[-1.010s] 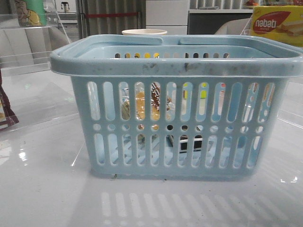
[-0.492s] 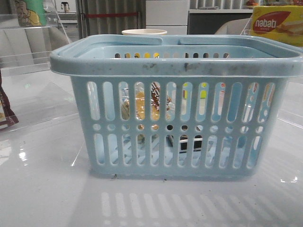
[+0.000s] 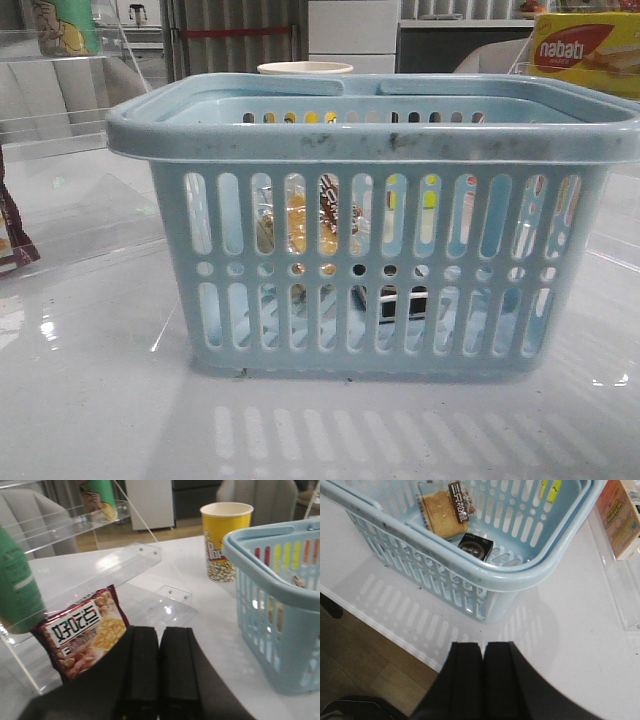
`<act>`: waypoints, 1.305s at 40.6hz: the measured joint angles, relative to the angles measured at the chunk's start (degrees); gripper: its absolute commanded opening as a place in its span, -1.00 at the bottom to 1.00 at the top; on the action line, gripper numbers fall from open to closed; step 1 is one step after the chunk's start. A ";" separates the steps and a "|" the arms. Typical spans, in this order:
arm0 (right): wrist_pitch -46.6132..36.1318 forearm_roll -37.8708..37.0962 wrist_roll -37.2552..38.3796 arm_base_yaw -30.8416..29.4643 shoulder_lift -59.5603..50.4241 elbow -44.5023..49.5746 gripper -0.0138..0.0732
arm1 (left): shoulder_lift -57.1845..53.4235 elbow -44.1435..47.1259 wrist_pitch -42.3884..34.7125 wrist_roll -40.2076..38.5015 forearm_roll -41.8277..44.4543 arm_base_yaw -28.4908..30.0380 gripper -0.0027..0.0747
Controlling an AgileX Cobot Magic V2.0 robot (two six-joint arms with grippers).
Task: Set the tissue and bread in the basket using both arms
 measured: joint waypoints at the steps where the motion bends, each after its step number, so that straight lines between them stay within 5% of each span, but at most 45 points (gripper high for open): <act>1: 0.00 0.00 0.00 0.00 0.00 0.00 -0.55 | -1.17 1.81 -1.44 0.00 0.00 1.13 -0.69; 10: 0.00 0.00 0.00 0.00 0.00 0.00 -0.55 | -6.80 12.66 -9.31 0.00 -1.08 7.45 -0.69; 21: 0.00 0.07 0.00 0.00 0.00 0.00 -0.55 | -6.80 15.87 -17.30 0.00 -3.41 7.85 -0.69; 53: 0.00 0.07 0.00 0.00 0.00 0.00 -0.55 | -6.80 15.87 -19.05 0.00 -3.41 5.80 -0.69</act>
